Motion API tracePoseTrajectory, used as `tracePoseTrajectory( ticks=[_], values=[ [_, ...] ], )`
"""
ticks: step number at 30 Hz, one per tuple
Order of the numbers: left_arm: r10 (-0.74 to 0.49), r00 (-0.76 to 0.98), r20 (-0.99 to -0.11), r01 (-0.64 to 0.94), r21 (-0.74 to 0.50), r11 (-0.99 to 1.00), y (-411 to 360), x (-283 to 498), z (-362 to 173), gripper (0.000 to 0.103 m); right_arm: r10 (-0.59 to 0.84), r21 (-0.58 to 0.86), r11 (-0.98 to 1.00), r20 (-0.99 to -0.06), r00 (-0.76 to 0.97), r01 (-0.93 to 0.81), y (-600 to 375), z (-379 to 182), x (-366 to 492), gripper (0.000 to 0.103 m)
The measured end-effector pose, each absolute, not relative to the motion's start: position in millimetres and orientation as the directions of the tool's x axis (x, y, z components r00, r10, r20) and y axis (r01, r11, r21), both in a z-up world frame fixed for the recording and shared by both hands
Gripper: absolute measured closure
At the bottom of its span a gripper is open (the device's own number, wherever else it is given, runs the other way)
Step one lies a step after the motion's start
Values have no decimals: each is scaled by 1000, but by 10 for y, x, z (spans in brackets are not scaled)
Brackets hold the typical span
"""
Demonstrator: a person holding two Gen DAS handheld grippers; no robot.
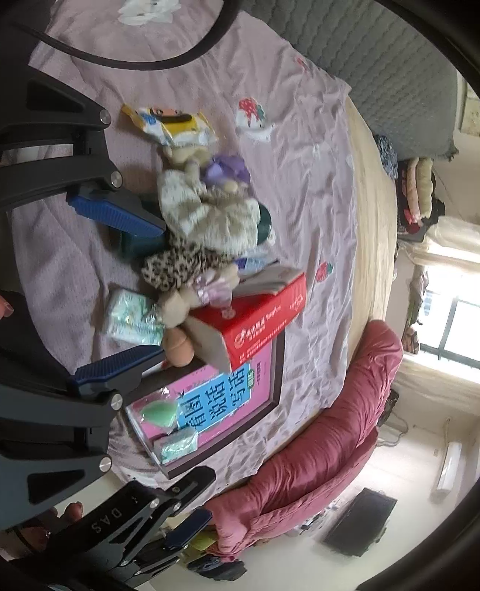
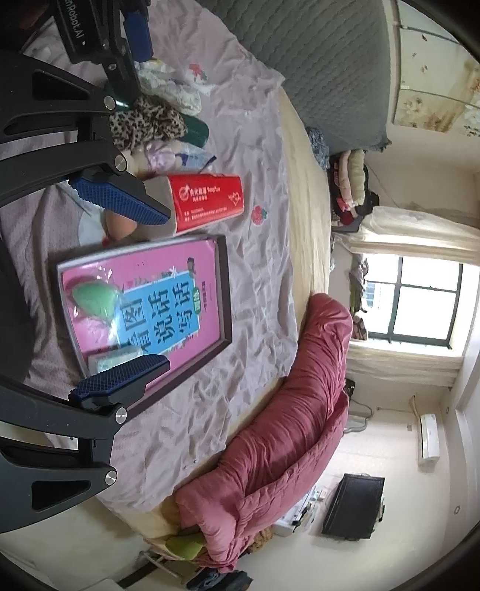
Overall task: Organize soft objects
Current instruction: 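Open both grippers and move them back toward the pile of items, then move the left gripper to the yellow wet-wipe pack while the right approaches the large tissue pack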
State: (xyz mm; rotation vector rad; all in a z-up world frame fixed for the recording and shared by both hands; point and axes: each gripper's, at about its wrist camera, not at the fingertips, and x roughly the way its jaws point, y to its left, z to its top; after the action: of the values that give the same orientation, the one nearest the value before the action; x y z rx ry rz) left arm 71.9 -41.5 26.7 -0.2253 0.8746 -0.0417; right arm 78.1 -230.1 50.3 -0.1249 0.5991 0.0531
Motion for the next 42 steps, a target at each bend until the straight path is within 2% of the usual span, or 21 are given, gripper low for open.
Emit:
tracePoseTrajectory(
  ticks=[11, 23, 33, 42],
  values=[
    [-110, 648, -753, -120, -244, 962, 18, 550, 280, 42, 62, -101, 984, -577, 815, -146, -2045, 552, 747, 29],
    [-37, 665, -746, -171, -200, 965, 298, 357, 356, 42, 166, -34, 973, -587, 792, -229, -1788, 651, 697, 29],
    [13, 638, -770, -229, -174, 958, 629, 281, 163, 42, 184, -13, 968, -645, 742, -252, -1747, 424, 775, 29],
    [26, 611, -791, -314, -212, 926, 1051, 228, -48, 42, 188, 3, 964, -711, 677, -264, -1710, 123, 853, 29]
  ],
)
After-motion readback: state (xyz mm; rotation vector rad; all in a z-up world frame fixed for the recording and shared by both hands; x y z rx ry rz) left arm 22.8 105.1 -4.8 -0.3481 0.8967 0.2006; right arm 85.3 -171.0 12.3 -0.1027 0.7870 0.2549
